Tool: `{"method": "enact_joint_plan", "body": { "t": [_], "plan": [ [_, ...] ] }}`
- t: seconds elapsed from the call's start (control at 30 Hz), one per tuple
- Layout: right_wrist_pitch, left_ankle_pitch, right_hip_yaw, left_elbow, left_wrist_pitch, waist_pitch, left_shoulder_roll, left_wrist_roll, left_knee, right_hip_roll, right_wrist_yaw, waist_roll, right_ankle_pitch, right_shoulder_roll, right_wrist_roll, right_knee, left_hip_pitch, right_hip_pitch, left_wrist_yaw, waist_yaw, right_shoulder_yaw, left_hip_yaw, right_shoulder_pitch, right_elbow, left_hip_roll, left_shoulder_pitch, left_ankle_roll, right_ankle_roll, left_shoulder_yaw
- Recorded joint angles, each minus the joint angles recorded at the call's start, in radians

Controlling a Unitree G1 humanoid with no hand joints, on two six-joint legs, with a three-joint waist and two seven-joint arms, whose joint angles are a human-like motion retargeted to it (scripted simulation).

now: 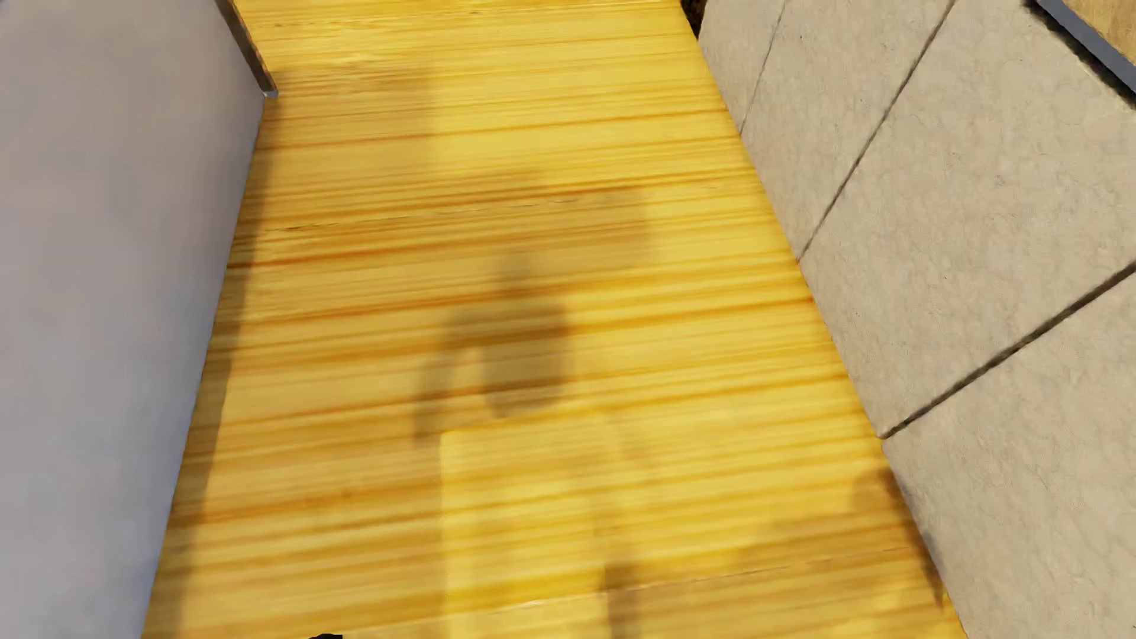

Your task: Bend down

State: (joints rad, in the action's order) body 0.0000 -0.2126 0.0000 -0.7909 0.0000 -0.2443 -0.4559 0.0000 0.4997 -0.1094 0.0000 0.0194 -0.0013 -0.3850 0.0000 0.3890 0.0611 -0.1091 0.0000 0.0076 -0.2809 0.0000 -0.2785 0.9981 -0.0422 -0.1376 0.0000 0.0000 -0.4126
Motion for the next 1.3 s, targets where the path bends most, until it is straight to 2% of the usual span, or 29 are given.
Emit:
{"method": "enact_joint_plan", "body": {
  "t": [0.1,0.17,0.23,0.4,0.53,0.67,0.7,0.77,0.83,0.93,1.0,1.1,1.2,1.27,1.3],
  "plan": [
    [0.0,0.002,0.0,0.069,0.0,-0.08,-0.021,0.0,0.044,0.003,0.0,0.004,0.143,-0.009,0.0,0.117,0.109,-0.206,0.0,0.024,0.077,0.0,-0.008,-0.113,-0.003,-0.029,0.0,0.0,0.041],
    [0.0,0.019,0.0,0.052,0.0,-0.123,-0.025,0.0,0.04,0.029,0.0,0.001,0.199,-0.012,0.0,0.167,0.154,-0.309,0.0,0.039,0.072,0.0,0.009,-0.139,0.01,-0.026,0.0,0.0,0.044],
    [0.0,0.05,0.0,0.016,0.0,-0.157,-0.029,0.0,0.025,0.056,0.0,0.0,0.108,-0.009,0.0,0.172,0.177,-0.356,0.0,0.041,0.057,0.0,0.028,-0.144,0.027,-0.018,0.0,0.0,0.029],
    [0.0,0.085,0.0,0.01,0.0,-0.19,-0.037,0.0,0.03,0.111,0.0,0.016,-0.038,-0.003,0.0,0.126,0.237,-0.392,0.0,0.048,0.051,0.0,0.034,-0.194,0.041,-0.004,0.0,0.0,0.035],
    [0.0,0.101,0.0,0.052,0.0,-0.196,-0.027,0.0,0.044,0.112,0.0,0.023,0.055,-0.017,0.0,0.074,0.26,-0.369,0.0,0.033,0.052,0.0,0.055,-0.202,0.018,0.033,0.0,0.0,0.037],
    [0.0,0.134,0.0,0.046,0.0,-0.207,-0.01,0.0,0.025,0.108,0.0,-0.007,0.01,-0.059,0.0,0.043,0.265,-0.321,0.0,-0.001,0.01,0.0,0.137,-0.194,-0.006,0.116,0.0,0.0,-0.03],
    [0.0,0.155,0.0,0.033,0.0,-0.234,-0.015,0.0,0.002,0.106,0.0,-0.018,0.025,-0.089,0.0,0.032,0.279,-0.324,0.0,-0.012,-0.061,0.0,0.197,-0.189,-0.027,0.184,0.0,0.0,-0.117],
    [0.0,0.182,0.0,0.032,0.0,-0.274,-0.017,0.0,0.028,0.119,0.0,-0.028,0.026,-0.115,0.0,0.031,0.335,-0.356,0.0,-0.021,-0.146,0.0,0.339,-0.179,-0.006,0.293,0.0,0.0,-0.178],
    [0.0,0.183,0.0,-0.034,0.0,-0.276,-0.002,0.0,0.083,0.127,0.0,-0.036,0.028,-0.134,0.0,0.046,0.414,-0.416,0.0,-0.019,-0.251,0.0,0.532,-0.14,0.018,0.474,0.0,0.0,-0.281],
    [0.0,0.132,0.0,-0.156,0.0,-0.276,0.016,0.0,0.18,0.146,0.0,-0.041,0.056,-0.15,0.0,0.109,0.514,-0.529,0.0,0.017,-0.352,0.0,0.89,-0.067,0.058,0.82,0.0,0.0,-0.427],
    [0.0,0.138,0.0,-0.258,0.0,-0.276,0.03,0.0,0.271,0.146,0.0,-0.043,0.065,-0.169,0.0,0.171,0.641,-0.656,0.0,0.039,-0.424,0.0,1.157,0.012,0.089,1.092,0.0,0.0,-0.52],
    [0.0,0.133,0.0,-0.379,0.0,-0.276,0.053,0.0,0.426,0.138,0.0,-0.041,0.065,-0.208,0.0,0.258,0.921,-0.925,0.0,0.08,-0.542,0.0,1.519,0.136,0.151,1.452,0.0,0.0,-0.557],
    [0.0,0.102,0.0,-0.401,0.0,-0.276,0.058,0.0,0.537,0.123,0.0,-0.037,0.004,-0.227,0.0,0.347,1.108,-1.116,0.0,0.088,-0.506,0.0,1.745,0.178,0.207,1.713,0.0,0.0,-0.534],
    [0.0,0.125,0.0,-0.435,0.0,-0.276,0.064,0.0,0.609,0.138,0.0,-0.035,0.007,-0.226,0.0,0.395,1.213,-1.213,0.0,0.079,-0.482,0.0,1.847,0.193,0.234,1.62,0.0,0.0,-0.532],
    [0.0,0.127,0.0,-0.451,0.0,-0.276,0.065,0.0,0.642,0.145,0.0,-0.034,0.002,-0.219,0.0,0.414,1.247,-1.241,0.0,0.075,-0.479,0.0,1.831,0.205,0.25,1.586,0.0,0.0,-0.546]
  ]
}}
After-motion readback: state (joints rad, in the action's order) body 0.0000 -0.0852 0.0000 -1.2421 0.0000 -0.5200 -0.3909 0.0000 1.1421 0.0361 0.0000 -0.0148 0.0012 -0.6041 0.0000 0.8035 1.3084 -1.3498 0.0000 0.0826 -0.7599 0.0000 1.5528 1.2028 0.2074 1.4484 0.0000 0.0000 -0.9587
